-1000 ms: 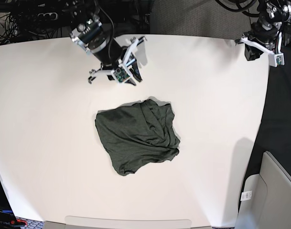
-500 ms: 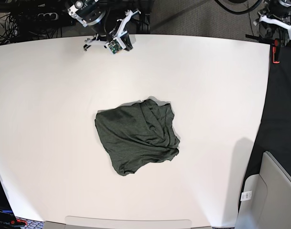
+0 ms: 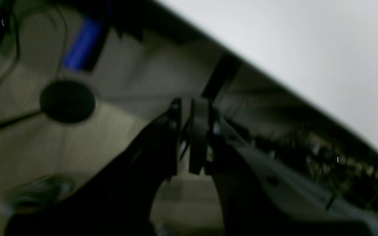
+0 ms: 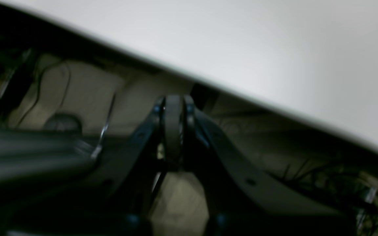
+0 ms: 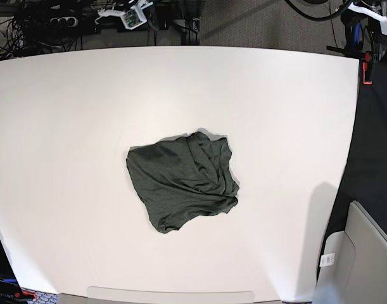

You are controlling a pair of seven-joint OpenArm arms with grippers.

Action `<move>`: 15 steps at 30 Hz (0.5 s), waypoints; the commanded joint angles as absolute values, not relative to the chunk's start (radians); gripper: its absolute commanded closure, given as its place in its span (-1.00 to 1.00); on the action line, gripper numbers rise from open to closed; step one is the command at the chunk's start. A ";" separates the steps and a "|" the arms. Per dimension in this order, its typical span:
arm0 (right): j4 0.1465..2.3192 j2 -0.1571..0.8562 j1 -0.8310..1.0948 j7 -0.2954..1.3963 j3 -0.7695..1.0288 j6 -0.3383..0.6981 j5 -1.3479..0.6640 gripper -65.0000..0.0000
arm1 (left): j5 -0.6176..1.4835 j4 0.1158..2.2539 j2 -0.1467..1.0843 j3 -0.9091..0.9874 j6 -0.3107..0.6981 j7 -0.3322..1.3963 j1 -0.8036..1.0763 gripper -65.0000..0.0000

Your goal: Fold the T-shirt properly

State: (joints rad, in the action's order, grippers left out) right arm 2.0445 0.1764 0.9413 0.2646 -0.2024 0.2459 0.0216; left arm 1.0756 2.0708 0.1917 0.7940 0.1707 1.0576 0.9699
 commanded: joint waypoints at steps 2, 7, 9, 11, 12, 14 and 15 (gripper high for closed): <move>2.060 0.179 0.984 0.234 -0.206 0.236 0.010 1.00 | 1.092 2.083 0.200 0.803 0.166 1.082 0.984 0.90; 2.058 0.188 1.030 0.236 -0.206 0.157 0.010 1.00 | 1.090 2.083 0.200 0.800 0.166 1.124 0.980 0.90; 2.057 0.206 1.030 0.242 -0.203 0.127 0.010 1.00 | 1.087 2.083 0.200 0.800 0.166 1.122 0.975 0.90; 2.057 0.213 1.032 0.242 -0.170 0.104 0.004 1.00 | 1.086 2.083 0.200 0.797 0.166 1.122 0.952 0.90; 2.057 0.206 1.033 0.242 -0.142 0.099 0.004 1.00 | 1.086 2.083 0.200 0.797 0.166 1.124 0.943 0.90; 2.057 0.203 1.038 0.242 -0.088 0.101 -0.001 1.00 | 1.084 2.081 0.202 0.771 0.166 1.124 0.938 0.90; 2.057 0.203 1.040 0.242 -0.058 0.102 -0.021 1.00 | 1.084 2.081 0.203 0.757 0.166 1.124 0.938 0.90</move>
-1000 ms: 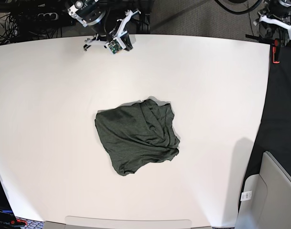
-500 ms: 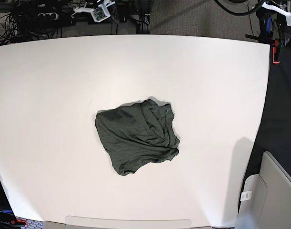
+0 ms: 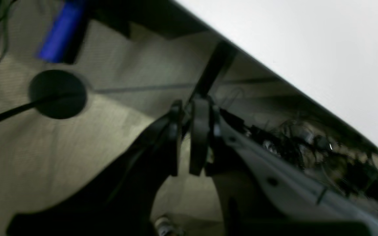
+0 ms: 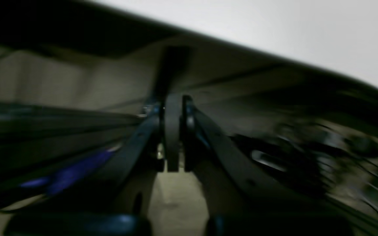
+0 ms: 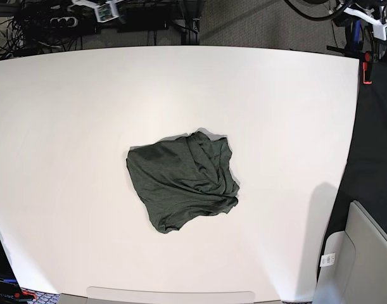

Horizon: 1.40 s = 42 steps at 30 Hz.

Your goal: Fold the T-shirt properly

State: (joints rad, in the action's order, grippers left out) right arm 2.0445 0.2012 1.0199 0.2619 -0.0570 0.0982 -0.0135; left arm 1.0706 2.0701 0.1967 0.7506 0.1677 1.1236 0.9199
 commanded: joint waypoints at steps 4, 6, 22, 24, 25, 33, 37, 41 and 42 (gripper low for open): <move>2.055 0.211 1.058 0.243 0.067 0.102 -0.136 1.00 | 1.081 2.071 0.203 0.702 0.166 1.124 0.937 0.90; 2.054 0.213 1.066 0.268 0.117 0.102 -0.153 1.00 | 1.078 2.049 0.206 0.679 0.166 1.122 0.937 0.90; 1.765 0.177 0.894 0.601 0.249 0.102 -0.064 1.00 | 0.668 1.636 0.248 0.375 0.166 1.032 0.745 0.90; 1.699 0.179 0.865 0.607 0.248 0.102 -0.065 1.00 | 0.627 1.572 0.252 0.326 0.166 0.967 0.734 0.90; 1.670 0.177 0.848 0.607 0.248 0.102 -0.065 1.00 | 0.610 1.537 0.254 0.298 0.166 0.934 0.725 0.90; 1.425 0.176 0.713 0.604 0.165 0.104 -0.065 1.00 | 0.570 1.248 0.254 0.134 0.163 0.768 0.651 0.90; 1.317 0.174 0.628 0.602 0.094 0.104 -0.065 1.00 | 0.570 1.125 0.254 0.076 0.163 0.688 0.596 0.90; 1.173 0.165 0.529 0.599 0.070 0.104 -0.065 1.00 | 0.568 0.989 0.252 0.027 0.162 0.610 0.527 0.90; 1.130 0.153 0.503 0.595 0.070 0.104 -0.065 1.00 | 0.568 0.946 0.251 0.018 0.162 0.581 0.512 0.90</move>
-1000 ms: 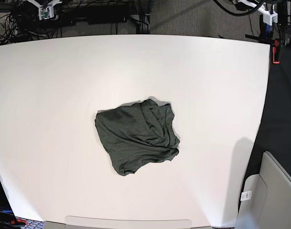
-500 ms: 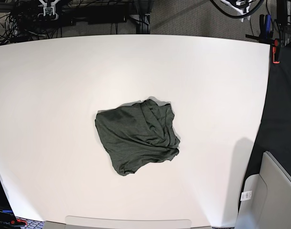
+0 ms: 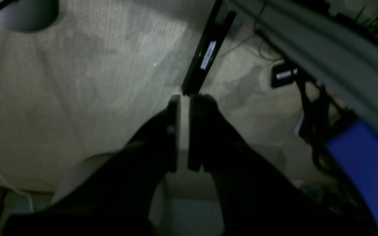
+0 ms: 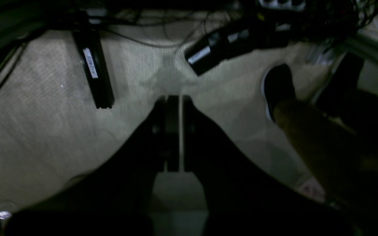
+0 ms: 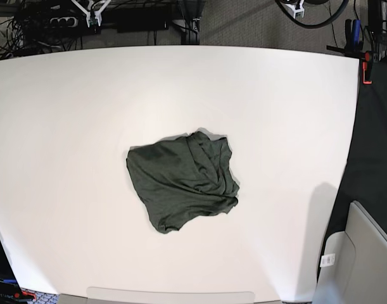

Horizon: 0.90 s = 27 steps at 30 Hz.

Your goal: Fold the T-shirt properly

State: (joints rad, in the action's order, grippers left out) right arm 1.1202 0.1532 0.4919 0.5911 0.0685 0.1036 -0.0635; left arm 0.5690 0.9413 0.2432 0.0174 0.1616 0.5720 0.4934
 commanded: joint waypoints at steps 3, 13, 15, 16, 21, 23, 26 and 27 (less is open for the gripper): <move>0.995 0.140 0.430 0.536 0.067 0.104 -0.065 1.00 | 0.568 0.819 0.248 -0.030 0.162 0.470 0.463 0.90; 0.628 0.104 0.242 0.311 -0.053 0.096 -0.065 0.99 | 0.568 0.562 0.213 -0.174 0.160 0.249 0.375 0.90; 0.556 0.085 0.206 0.277 -0.053 0.096 -0.065 0.99 | 0.568 0.527 0.189 -0.176 0.160 0.246 0.351 0.90; 0.516 0.076 0.191 0.254 -0.053 0.096 -0.065 0.99 | 0.568 0.503 0.177 -0.176 0.160 0.246 0.338 0.90; 0.418 0.031 0.150 0.176 -0.053 0.094 -0.065 0.99 | 0.568 0.466 0.122 -0.176 0.160 0.236 0.317 0.90; 0.417 0.022 0.148 0.171 -0.053 0.093 -0.065 0.99 | 0.568 0.466 0.102 -0.176 0.159 0.202 0.317 0.90; 0.420 0.004 0.147 0.171 -0.053 0.074 -0.065 0.99 | 0.568 0.464 0.090 -0.176 0.114 0.165 0.317 0.90; 0.421 0.002 0.147 0.170 -0.054 0.048 -0.065 0.99 | 0.568 0.464 0.079 -0.176 0.082 0.156 0.317 0.90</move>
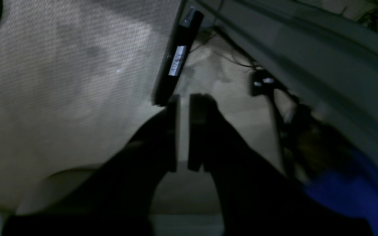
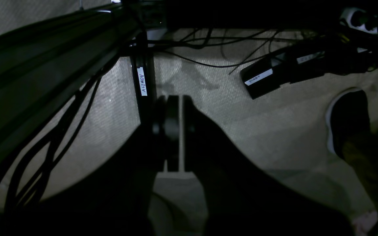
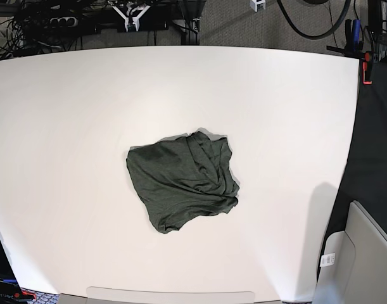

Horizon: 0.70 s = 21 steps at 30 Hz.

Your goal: Fold the T-shirt properly

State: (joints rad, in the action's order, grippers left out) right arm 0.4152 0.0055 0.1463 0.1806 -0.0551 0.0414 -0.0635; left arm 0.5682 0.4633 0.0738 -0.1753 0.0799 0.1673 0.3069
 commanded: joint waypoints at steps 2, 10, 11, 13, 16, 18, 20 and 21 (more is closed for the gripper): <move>0.424 0.001 0.147 0.168 -0.056 -0.007 -0.065 0.99 | 0.568 0.464 0.067 -0.176 0.018 0.154 0.317 0.90; 0.421 -0.050 0.134 0.104 -0.062 -0.081 -0.061 0.99 | 0.568 0.464 0.004 -0.176 -0.070 0.153 0.317 0.90; 0.421 -0.053 0.134 0.102 -0.062 -0.096 -0.042 0.99 | 0.568 0.464 -0.002 -0.176 -0.070 0.153 0.315 0.90; 0.421 -0.062 0.137 0.101 -0.061 -0.133 0.022 0.99 | 0.568 0.464 -0.013 -0.176 -0.070 0.153 0.314 0.90; 0.423 -0.087 0.140 0.099 -0.053 -0.185 0.099 0.99 | 0.568 0.464 -0.021 -0.174 -0.070 0.153 0.309 0.90; 0.423 -0.085 0.140 0.099 -0.053 -0.188 0.101 0.99 | 0.568 0.464 -0.028 -0.174 -0.070 0.153 0.291 0.90; 0.421 -0.084 0.140 0.099 -0.053 -0.188 0.101 0.99 | 0.568 0.464 -0.031 -0.174 -0.070 0.153 0.282 0.90; 0.421 -0.082 0.142 0.099 -0.053 -0.188 0.101 0.99 | 0.568 0.464 -0.031 -0.174 -0.070 0.153 0.280 0.90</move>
